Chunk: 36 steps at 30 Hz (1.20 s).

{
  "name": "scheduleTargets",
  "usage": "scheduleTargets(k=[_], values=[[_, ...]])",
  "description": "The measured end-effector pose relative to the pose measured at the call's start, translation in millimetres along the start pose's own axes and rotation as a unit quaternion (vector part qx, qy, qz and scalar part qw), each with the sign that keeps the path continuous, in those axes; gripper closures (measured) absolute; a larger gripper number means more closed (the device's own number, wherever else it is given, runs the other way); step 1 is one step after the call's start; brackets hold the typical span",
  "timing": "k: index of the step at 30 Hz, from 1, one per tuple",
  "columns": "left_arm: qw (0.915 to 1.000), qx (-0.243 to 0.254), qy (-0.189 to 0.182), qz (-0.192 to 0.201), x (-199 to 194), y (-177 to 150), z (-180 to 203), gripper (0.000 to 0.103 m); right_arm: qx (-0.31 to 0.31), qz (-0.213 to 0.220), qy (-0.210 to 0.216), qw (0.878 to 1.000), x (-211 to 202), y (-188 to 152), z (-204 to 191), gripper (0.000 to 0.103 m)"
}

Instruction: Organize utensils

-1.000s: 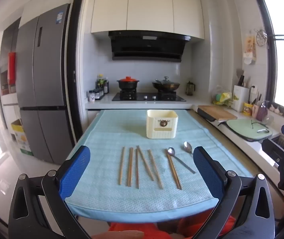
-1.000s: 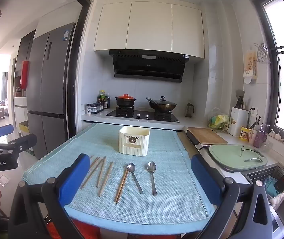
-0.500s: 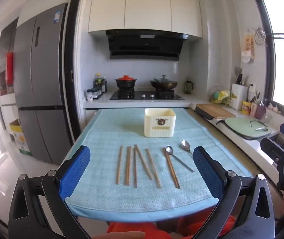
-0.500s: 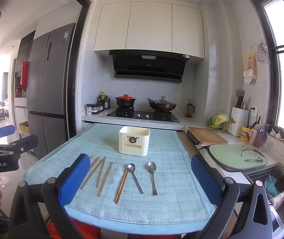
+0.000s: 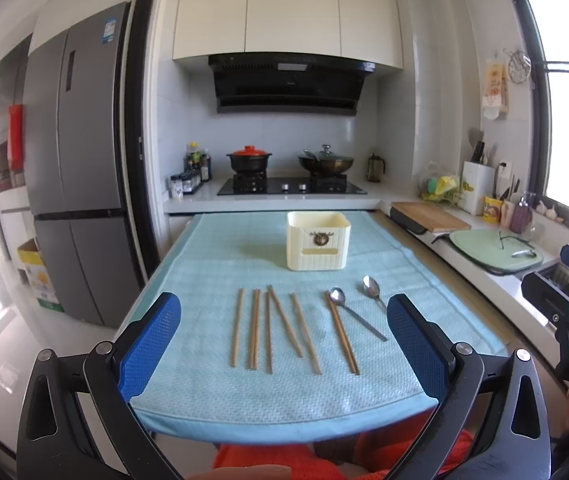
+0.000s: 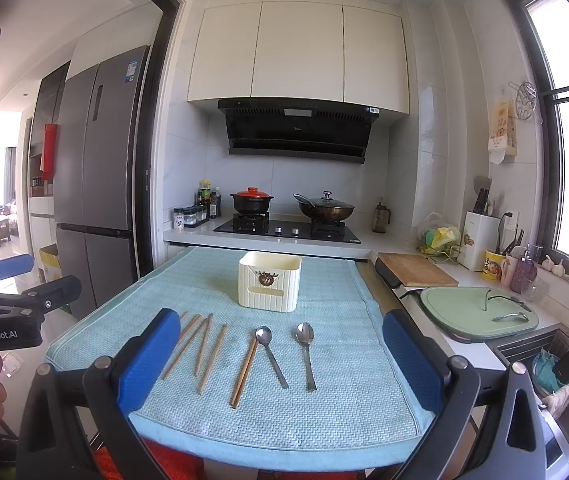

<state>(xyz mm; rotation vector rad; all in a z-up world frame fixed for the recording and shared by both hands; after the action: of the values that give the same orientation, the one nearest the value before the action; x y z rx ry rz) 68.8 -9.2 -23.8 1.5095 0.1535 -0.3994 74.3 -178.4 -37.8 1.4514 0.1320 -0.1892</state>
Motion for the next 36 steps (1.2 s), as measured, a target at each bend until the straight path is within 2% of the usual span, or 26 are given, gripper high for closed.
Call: scheduleTargets(k=[36], values=[[0.9998, 0.007, -0.003, -0.017, 11, -2, 5, 0.000, 0.006, -0.008, 0.005, 1.000, 8, -3, 1, 0.000]])
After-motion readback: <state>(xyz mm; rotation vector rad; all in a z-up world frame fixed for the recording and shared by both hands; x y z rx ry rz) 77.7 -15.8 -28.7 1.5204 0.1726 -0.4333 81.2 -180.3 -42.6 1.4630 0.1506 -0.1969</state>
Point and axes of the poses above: each gripper's, at about its wrist camera, not at the fingertips, and x roughly the way its jaws point, z to its right, y to its top, the point moved 7 cm from there along x, roughly the way its jaws point, and after that the axes turned 8 degrees about -y, right-handed, at the moved point
